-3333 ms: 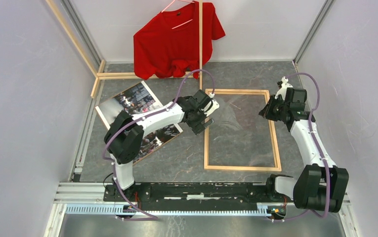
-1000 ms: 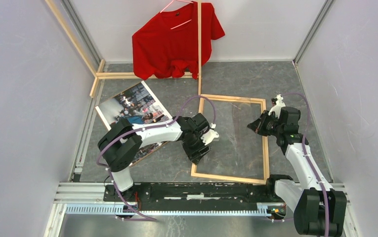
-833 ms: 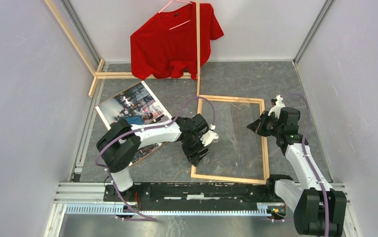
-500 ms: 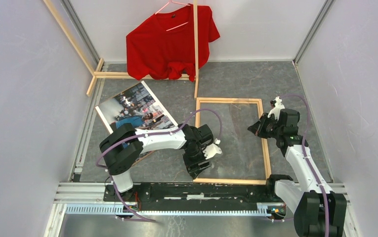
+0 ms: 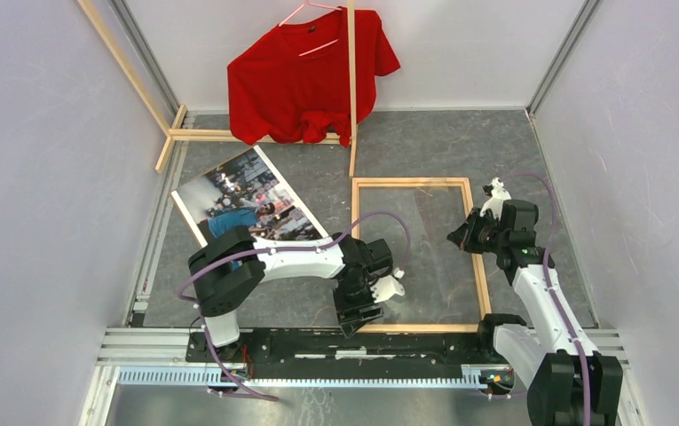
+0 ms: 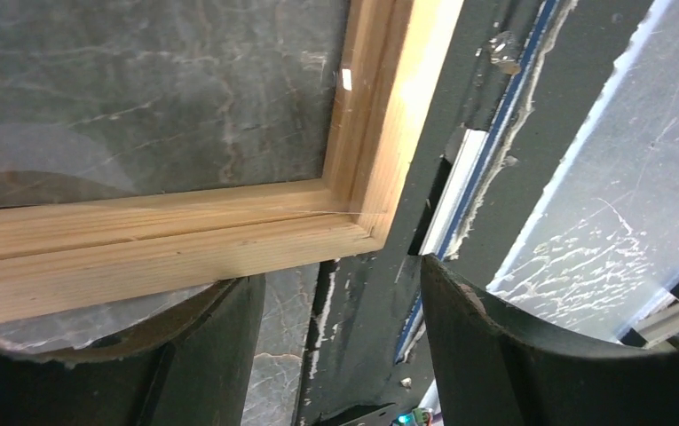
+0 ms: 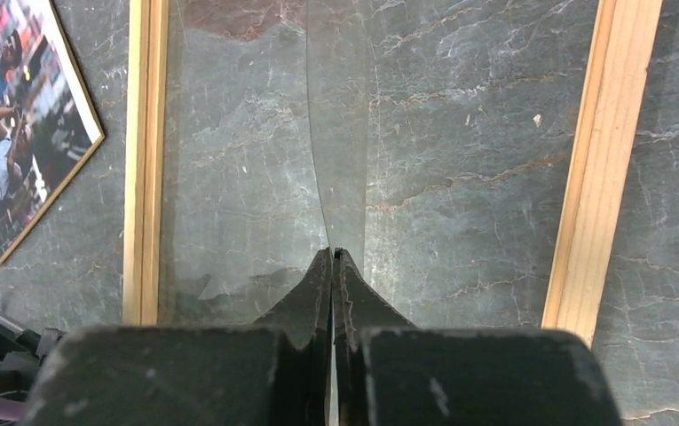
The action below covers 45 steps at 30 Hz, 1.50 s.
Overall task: Put the photo into the frame
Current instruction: Move the photo frame to the center of the board, then move the distractor to the corner of the board.
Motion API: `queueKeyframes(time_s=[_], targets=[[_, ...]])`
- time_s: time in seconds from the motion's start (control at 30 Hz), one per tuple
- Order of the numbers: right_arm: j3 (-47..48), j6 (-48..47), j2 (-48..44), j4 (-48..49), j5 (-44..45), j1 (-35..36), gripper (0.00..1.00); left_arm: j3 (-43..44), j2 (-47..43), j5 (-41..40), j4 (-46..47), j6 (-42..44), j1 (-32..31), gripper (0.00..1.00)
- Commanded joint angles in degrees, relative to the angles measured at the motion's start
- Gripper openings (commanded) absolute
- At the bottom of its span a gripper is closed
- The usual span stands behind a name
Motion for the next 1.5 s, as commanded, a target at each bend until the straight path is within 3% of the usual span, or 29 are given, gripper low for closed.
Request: queueKeyframes(time_s=[0.0,0.33,0.47,0.6,0.73,0.83,0.97,1.07,1.17,1.37,1.47], targets=[[-1.15,-1.07,-1.52,-5.06,-2.29,0.92,0.00,2.49,3.42,4.88,3.31,1.80,-2.44,0.72],[5.26,0.05,2.57,-4.11,-3.15,0.89,0.00,5.66,-3.82,4.67,0.84,3.15,-0.41,0.72],[4.29,-0.91,2.39,-4.47,-2.55,0.85,0.00,7.74,-6.74,2.35,1.49,3.65,11.65,0.71],[1.63,-0.35,1.97,-3.24,-3.40,0.97,0.00,11.39,-4.96,-7.69,8.89,1.54,26.58,0.69],[1.35,0.42,1.43,-3.02,-2.57,0.85,0.00,20.55,1.91,-14.90,12.37,-0.42,33.89,0.70],[1.44,2.22,0.95,-2.37,-1.18,0.90,0.00,27.97,8.13,-22.09,13.63,-2.61,34.93,0.69],[0.70,4.20,0.35,-1.18,-0.10,0.98,0.00,35.21,14.02,-22.36,14.37,-3.49,34.53,0.70],[-0.11,5.43,0.07,-0.22,0.87,0.92,0.00,36.96,17.06,-22.22,15.72,-2.42,33.45,0.71],[-1.42,6.93,-0.36,1.63,0.89,0.97,0.00,35.56,18.62,-27.64,19.66,1.44,31.48,0.71],[-3.60,8.30,-0.80,4.41,0.71,0.97,0.00,34.80,21.45,-33.47,26.32,6.50,30.60,0.41],[-4.29,8.43,-0.52,5.07,0.54,0.96,0.00,34.77,22.58,-35.45,28.63,8.60,30.49,0.35]])
